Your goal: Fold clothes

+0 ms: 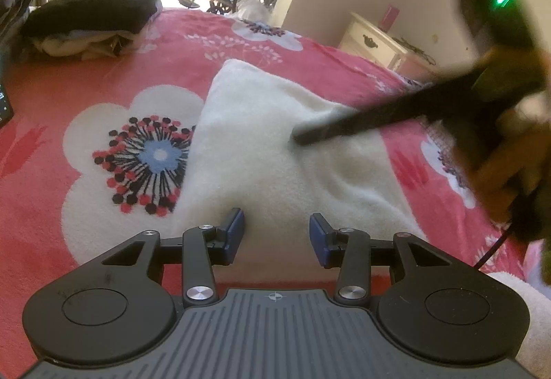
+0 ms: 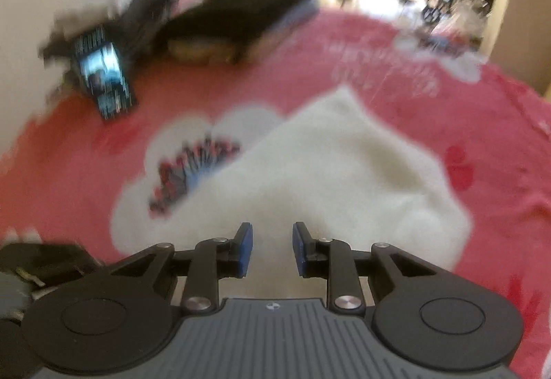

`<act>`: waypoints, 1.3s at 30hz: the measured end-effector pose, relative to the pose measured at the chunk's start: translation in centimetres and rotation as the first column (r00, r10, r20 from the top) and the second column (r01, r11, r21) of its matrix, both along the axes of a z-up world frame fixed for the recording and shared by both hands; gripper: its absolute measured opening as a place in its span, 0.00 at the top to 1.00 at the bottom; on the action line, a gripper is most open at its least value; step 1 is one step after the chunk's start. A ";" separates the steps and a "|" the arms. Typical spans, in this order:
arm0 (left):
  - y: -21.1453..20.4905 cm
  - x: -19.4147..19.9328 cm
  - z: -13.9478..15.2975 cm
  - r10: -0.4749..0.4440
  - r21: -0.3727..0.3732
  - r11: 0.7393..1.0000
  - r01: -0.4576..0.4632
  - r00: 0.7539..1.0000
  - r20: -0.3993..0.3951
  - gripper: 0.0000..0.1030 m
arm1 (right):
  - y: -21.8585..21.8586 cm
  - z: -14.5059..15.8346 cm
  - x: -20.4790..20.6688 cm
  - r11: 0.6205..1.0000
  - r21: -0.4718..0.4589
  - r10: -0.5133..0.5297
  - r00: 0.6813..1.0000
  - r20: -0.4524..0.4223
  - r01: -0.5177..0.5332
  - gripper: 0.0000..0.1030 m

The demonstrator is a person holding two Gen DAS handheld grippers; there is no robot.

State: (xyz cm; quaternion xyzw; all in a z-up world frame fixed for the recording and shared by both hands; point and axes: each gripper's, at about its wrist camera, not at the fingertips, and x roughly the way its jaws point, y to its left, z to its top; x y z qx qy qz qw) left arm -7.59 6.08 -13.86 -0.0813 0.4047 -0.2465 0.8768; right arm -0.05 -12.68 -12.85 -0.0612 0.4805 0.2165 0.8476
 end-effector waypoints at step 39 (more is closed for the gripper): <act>0.6 0.4 -0.6 -0.026 -0.067 0.997 0.024 0.999 -0.032 0.56 | 1.8 -4.6 9.0 0.990 -0.080 -0.111 0.990 0.084 0.117 0.73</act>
